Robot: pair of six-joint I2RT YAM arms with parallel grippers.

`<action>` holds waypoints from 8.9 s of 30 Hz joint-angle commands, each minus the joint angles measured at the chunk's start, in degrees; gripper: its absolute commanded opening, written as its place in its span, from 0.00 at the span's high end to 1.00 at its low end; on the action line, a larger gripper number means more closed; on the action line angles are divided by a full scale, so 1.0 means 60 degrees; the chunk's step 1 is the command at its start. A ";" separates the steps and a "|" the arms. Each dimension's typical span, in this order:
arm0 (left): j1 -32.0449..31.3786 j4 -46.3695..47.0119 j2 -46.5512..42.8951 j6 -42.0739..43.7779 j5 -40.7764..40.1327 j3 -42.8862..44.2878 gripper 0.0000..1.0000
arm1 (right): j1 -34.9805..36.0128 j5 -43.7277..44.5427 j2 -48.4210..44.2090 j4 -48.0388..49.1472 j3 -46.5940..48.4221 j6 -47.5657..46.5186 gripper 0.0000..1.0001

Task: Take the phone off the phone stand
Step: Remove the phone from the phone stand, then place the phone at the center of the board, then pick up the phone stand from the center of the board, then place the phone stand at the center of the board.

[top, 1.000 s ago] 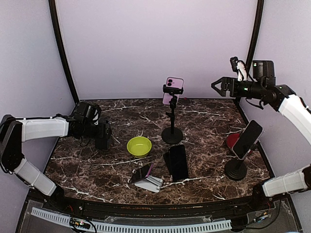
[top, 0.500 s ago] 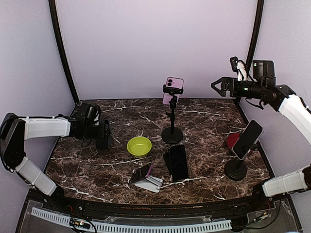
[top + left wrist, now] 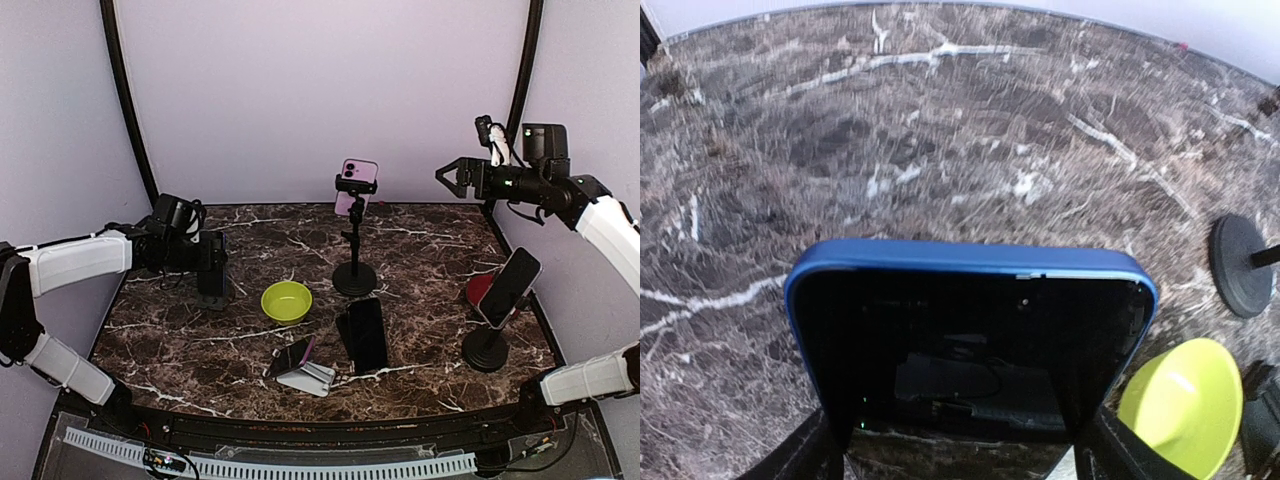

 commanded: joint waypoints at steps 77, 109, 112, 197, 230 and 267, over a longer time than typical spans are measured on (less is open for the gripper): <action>0.3075 -0.2812 0.5265 0.1440 -0.0314 0.3457 0.40 | 0.0061 -0.0336 -0.0237 0.0425 0.0014 0.0011 0.01; 0.2972 -0.3039 0.2642 0.1860 -0.0002 0.3388 0.01 | 0.0068 -0.0243 -0.0336 0.0274 0.0015 -0.0091 0.01; 0.2968 -0.2984 0.2118 0.2100 0.0025 0.3490 0.01 | 0.0060 -0.0227 -0.0416 0.0237 0.0013 -0.0106 0.01; 0.0340 -0.0662 0.1838 0.0069 0.0257 0.0185 0.37 | 0.0067 -0.0685 -0.0872 0.0584 -0.0629 -0.0031 0.01; 0.2132 -0.3468 0.4328 0.2355 0.0977 0.6837 0.36 | 0.0071 -0.0665 -0.1634 0.0436 -0.0790 -0.0295 0.01; 0.3639 -0.3269 0.7425 0.3510 0.1270 0.9143 0.32 | 0.0062 -0.0796 -0.1108 0.0485 -0.0712 -0.0298 0.01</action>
